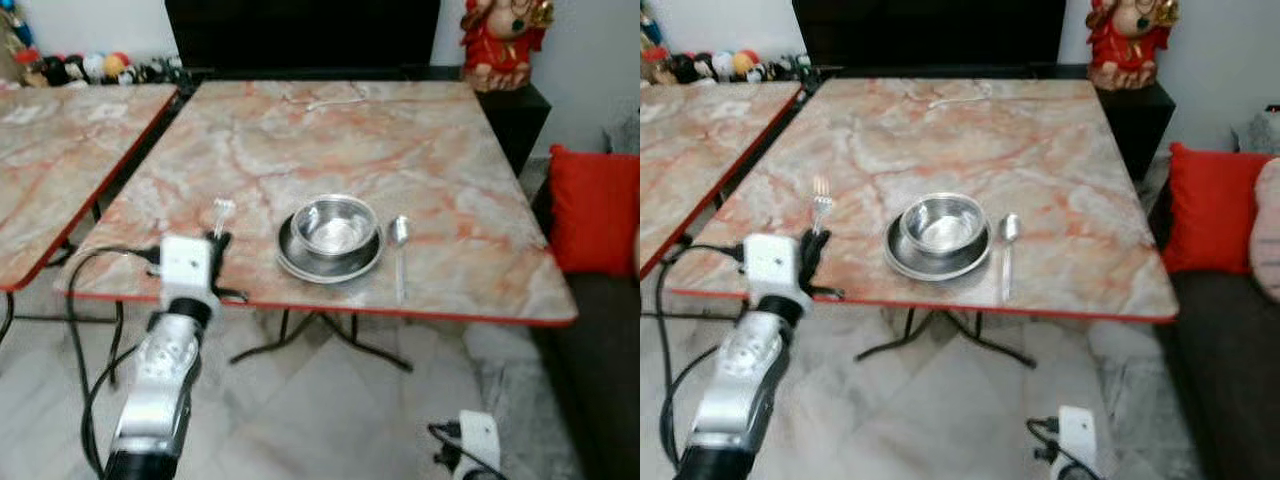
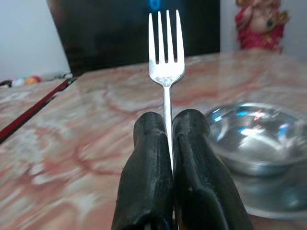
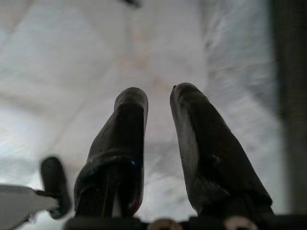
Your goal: Setting the table
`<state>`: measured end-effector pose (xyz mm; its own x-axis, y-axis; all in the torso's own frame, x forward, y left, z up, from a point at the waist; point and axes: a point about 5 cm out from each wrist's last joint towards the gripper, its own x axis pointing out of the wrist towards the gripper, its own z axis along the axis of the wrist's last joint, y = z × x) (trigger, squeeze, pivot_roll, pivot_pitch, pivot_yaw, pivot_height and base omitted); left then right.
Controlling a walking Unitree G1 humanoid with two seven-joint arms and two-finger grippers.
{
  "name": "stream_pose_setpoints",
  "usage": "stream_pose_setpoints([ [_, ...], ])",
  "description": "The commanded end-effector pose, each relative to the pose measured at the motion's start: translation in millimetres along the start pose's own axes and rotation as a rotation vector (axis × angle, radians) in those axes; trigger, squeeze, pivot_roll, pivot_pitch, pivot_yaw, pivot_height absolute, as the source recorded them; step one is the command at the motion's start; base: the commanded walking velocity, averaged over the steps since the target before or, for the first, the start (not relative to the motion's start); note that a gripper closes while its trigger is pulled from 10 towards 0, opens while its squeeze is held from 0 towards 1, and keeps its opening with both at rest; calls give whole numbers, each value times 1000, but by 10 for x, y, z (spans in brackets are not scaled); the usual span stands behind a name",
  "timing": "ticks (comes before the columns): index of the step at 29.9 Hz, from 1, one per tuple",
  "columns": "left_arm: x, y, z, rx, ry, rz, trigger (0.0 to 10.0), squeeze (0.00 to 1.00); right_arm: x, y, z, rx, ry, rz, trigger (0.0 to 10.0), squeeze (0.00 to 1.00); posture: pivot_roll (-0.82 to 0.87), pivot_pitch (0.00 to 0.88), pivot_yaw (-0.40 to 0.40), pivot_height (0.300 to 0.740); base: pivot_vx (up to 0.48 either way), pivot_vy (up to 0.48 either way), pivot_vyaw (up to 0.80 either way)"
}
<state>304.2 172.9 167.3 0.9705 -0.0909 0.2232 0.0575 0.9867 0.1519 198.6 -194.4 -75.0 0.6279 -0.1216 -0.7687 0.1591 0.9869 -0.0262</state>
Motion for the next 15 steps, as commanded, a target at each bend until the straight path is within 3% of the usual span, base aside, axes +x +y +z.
stream_pose_setpoints([
  [1,-30,75,-23,12,18,20,10000,0,-3,110,-27,17,6,23,10000,0,23,55,26,740,0,-469,0],
  [10,-39,50,-29,14,22,4,10000,0,-1,105,-8,15,-4,23,10000,0,21,59,19,740,0,-462,0],
  [15,-46,24,-31,-2,23,-23,10000,0,0,88,-2,13,-4,22,10000,0,23,61,18,740,0,0,0],
])
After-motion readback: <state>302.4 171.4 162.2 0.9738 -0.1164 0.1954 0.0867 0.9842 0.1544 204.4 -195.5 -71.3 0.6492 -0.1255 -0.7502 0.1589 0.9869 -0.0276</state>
